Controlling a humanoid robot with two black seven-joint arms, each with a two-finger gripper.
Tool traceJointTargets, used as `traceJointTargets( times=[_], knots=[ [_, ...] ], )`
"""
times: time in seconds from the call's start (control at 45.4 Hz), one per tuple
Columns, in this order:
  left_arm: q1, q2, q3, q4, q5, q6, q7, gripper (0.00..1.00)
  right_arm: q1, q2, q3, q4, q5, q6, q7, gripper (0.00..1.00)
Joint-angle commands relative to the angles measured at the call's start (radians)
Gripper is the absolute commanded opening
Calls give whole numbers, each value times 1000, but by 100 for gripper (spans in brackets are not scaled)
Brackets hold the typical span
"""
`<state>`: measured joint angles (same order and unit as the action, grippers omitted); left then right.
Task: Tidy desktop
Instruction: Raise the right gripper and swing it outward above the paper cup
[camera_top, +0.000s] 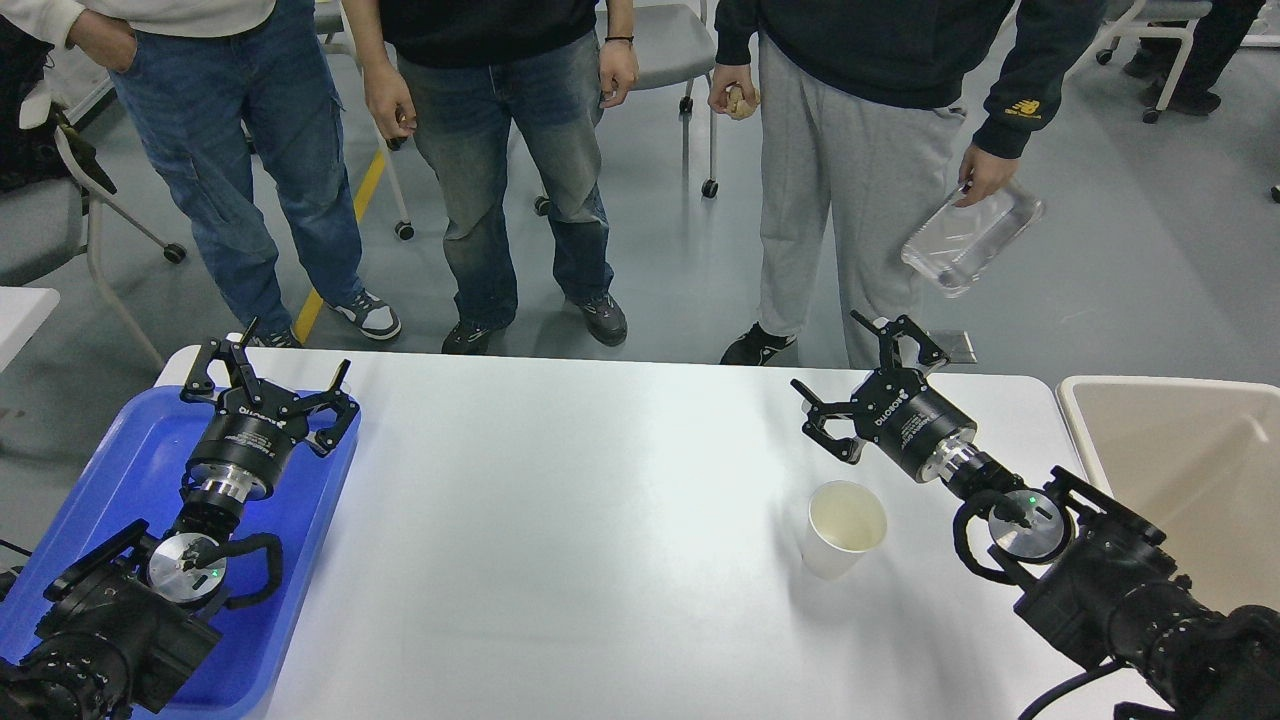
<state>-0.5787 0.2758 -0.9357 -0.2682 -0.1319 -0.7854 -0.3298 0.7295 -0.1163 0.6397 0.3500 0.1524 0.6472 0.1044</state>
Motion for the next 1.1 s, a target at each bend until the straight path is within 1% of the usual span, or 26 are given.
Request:
traceJointTargets(
  times=[0.0,0.33,0.484,0.639,0.727,0.837,0.881,0.947,0.969,1.079],
  knots=[
    [0,-1,0,0,0,0,0,100,-1,0,0,1,0,0,0,100],
    [0,0,2,1,0,0,-1,100,-5,-17,-3,10,-5,2,-2,100],
    [-1,0,2,0,0,0,0,100,-4,-48,-34,69,-31,-4,-2,100],
    [-1,0,2,0,0,0,0,100,-13,-147,-67,193,-66,-18,0,100],
    [0,0,2,0,0,0,0,100,-15,-232,-77,302,-92,-29,-2,100],
    [-1,0,2,0,0,0,0,100,-16,-348,-80,451,-135,-75,-2,100],
    [0,0,2,1,0,0,0,100,-16,-406,-80,524,-187,-89,-2,100],
    [0,0,2,1,0,0,0,100,-10,-453,-78,587,-249,-101,-5,100],
    [-1,0,2,0,0,0,-1,100,-4,-477,-78,624,-295,-119,-9,100],
    [-1,0,2,0,0,0,0,100,5,-539,-80,704,-434,-139,-15,100]
  ],
)
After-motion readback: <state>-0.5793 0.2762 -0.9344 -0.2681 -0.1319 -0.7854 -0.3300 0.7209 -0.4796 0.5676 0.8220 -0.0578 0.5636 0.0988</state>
